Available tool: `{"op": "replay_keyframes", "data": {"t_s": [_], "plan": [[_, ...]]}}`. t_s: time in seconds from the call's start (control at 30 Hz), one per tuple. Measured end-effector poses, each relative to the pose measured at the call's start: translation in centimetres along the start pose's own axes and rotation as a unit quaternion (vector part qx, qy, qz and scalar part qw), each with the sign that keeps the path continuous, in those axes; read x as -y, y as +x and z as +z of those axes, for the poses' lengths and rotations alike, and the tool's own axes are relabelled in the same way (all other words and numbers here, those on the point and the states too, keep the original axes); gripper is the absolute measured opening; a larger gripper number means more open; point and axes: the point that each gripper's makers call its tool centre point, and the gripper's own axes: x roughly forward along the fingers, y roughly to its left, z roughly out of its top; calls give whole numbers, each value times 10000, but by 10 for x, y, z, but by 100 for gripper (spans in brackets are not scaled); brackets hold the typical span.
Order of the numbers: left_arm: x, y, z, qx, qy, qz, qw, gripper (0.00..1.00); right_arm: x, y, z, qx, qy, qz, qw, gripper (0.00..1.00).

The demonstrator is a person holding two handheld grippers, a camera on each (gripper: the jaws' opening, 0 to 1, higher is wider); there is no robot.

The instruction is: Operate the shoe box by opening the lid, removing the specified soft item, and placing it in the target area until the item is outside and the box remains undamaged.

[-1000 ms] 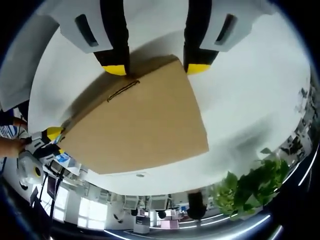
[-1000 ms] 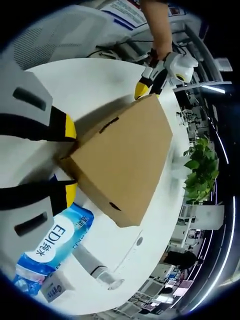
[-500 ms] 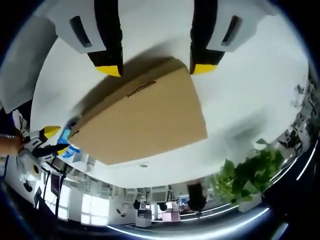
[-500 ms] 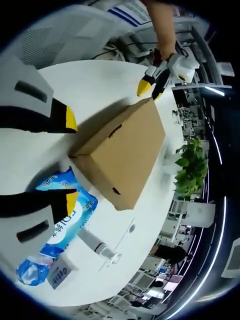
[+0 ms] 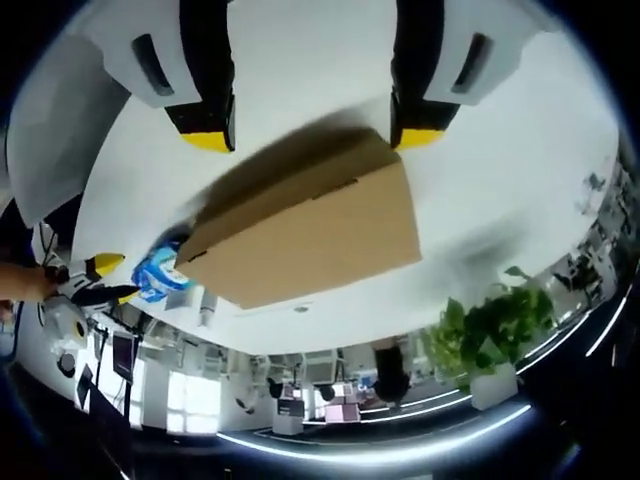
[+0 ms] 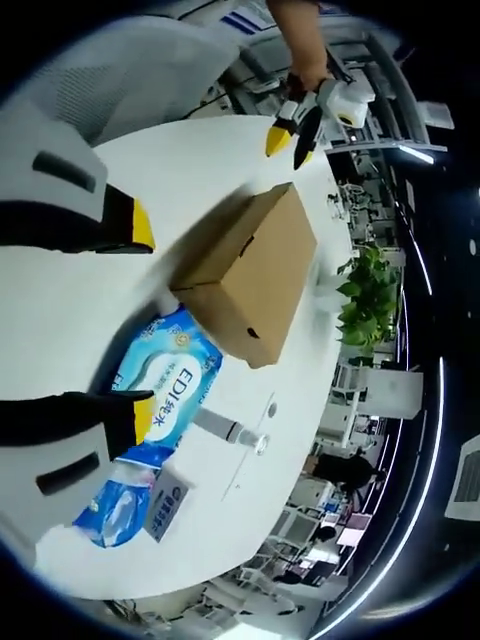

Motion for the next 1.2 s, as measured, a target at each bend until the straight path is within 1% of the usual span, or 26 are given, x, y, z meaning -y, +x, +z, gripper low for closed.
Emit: {"op": "replay_keyframes", "data": {"t_s": [0.1,0.2,0.37,0.53,0.7,0.8,0.9,1.03,1.2], "plan": [[8,-11,3,162,-62,15,9998,66,2,-13,-3,31,99,-95,9999,55],[15,-19,4,249,-125,30,9996,69,4,-27,-9,37,181,-203,9996,58],[35,-35,7,467,-188,-33,9987,74,4,-49,-18,51,232,-334,9992,63],[54,-51,10,694,-170,-130,9974,82,3,-67,-23,85,347,-394,9986,71],[65,-64,13,888,-209,-185,9957,94,2,-84,-28,106,448,-478,9978,79],[72,-71,14,981,-228,-242,9946,99,3,-92,-26,232,481,-552,9970,81],[79,-77,13,1023,-174,-306,9941,100,4,-98,-26,294,567,-598,9962,83],[86,-82,12,1045,-144,-377,9937,100,3,-107,-25,382,662,-601,9953,90],[84,-84,11,1087,-281,-304,9932,100,0,-112,-25,451,715,-592,9947,95]]}}
